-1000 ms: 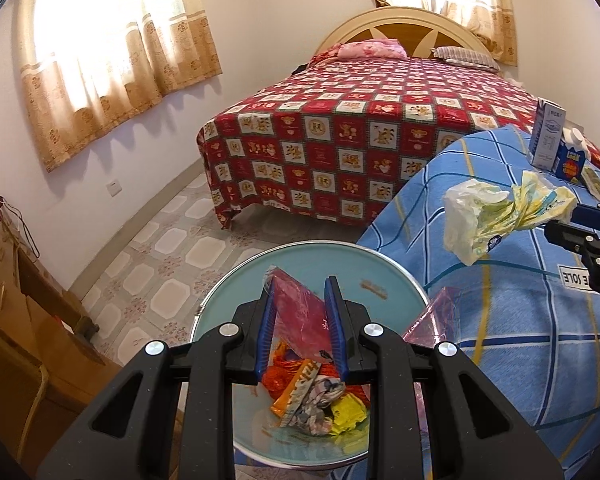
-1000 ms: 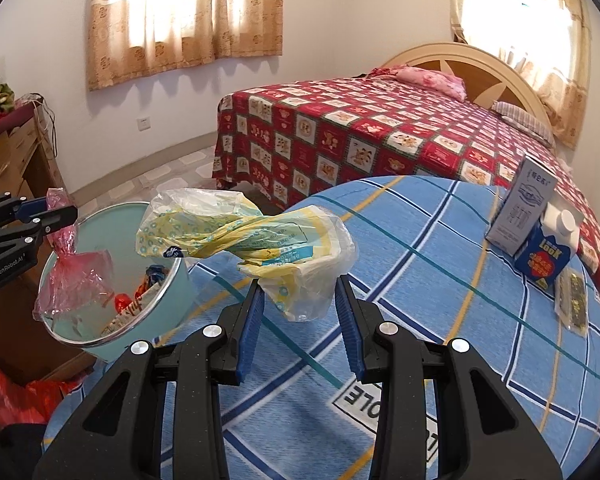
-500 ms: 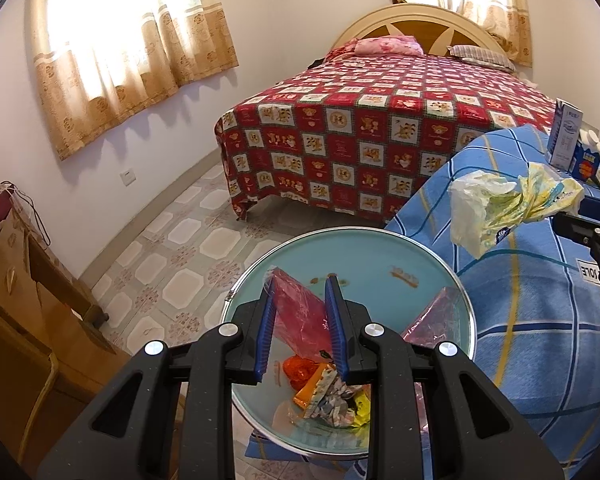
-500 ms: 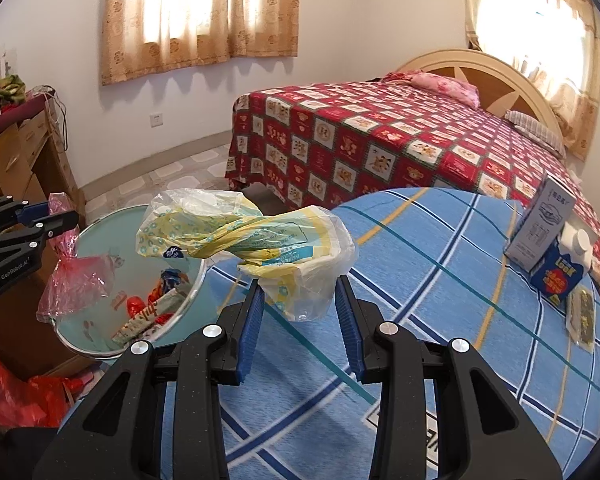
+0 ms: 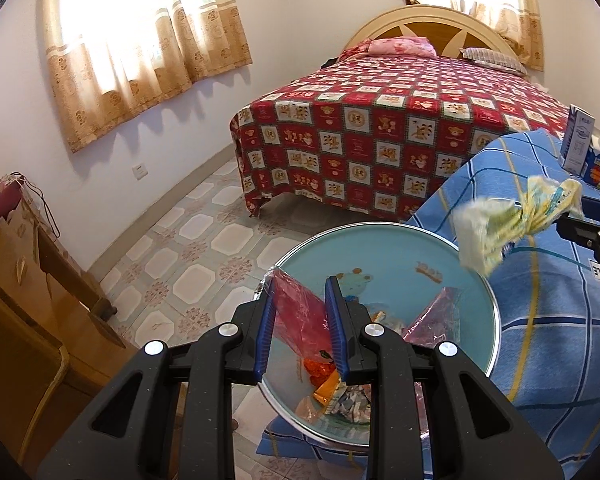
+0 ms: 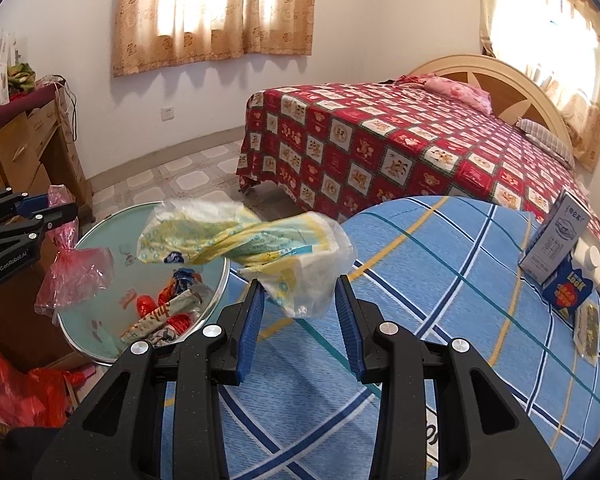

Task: Collect trash
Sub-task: 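Carry the yellow-white bag and pink bag over the blue bin with both grippers, then open both grippers to drop the yellow-white bag and pink bag into the bin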

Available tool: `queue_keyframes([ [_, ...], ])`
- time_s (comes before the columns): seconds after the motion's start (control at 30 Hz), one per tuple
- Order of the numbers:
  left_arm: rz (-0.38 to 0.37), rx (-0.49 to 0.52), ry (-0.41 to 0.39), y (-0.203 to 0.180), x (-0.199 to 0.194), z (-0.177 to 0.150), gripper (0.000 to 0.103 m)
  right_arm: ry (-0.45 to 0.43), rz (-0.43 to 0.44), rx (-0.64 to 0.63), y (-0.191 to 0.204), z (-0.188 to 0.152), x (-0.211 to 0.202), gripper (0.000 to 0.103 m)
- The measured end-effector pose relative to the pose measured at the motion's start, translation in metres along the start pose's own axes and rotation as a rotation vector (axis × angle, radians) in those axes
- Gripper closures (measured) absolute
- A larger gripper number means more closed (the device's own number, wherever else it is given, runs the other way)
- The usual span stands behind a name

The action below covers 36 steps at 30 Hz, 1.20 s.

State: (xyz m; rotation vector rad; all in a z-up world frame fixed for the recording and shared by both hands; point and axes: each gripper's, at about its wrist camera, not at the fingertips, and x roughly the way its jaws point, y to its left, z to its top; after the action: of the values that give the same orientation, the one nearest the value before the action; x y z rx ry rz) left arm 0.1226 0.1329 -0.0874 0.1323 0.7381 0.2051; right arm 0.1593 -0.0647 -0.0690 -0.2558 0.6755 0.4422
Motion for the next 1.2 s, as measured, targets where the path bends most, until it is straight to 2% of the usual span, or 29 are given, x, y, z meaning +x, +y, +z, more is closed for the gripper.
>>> queue_keyframes([
  [0.33,0.003,-0.013,0.005,0.01,0.0,-0.005,0.078,0.009,0.019,-0.025,0.015,0.003,0.005,0.07],
  [0.47,0.005,-0.017,0.004,0.012,0.001,-0.006,0.078,0.01,0.024,-0.03,0.019,0.004,0.005,0.078],
  [0.67,0.009,-0.026,0.008,0.017,0.004,-0.007,0.078,-0.011,0.024,-0.013,0.016,0.004,0.0,0.078],
  [0.97,0.012,-0.038,0.006,0.017,0.004,-0.006,0.078,-0.026,0.0,0.027,-0.002,0.007,-0.005,0.077],
  [1.2,0.012,-0.038,0.01,0.016,0.004,-0.006,0.075,-0.03,-0.036,0.066,-0.014,0.007,-0.002,0.065],
])
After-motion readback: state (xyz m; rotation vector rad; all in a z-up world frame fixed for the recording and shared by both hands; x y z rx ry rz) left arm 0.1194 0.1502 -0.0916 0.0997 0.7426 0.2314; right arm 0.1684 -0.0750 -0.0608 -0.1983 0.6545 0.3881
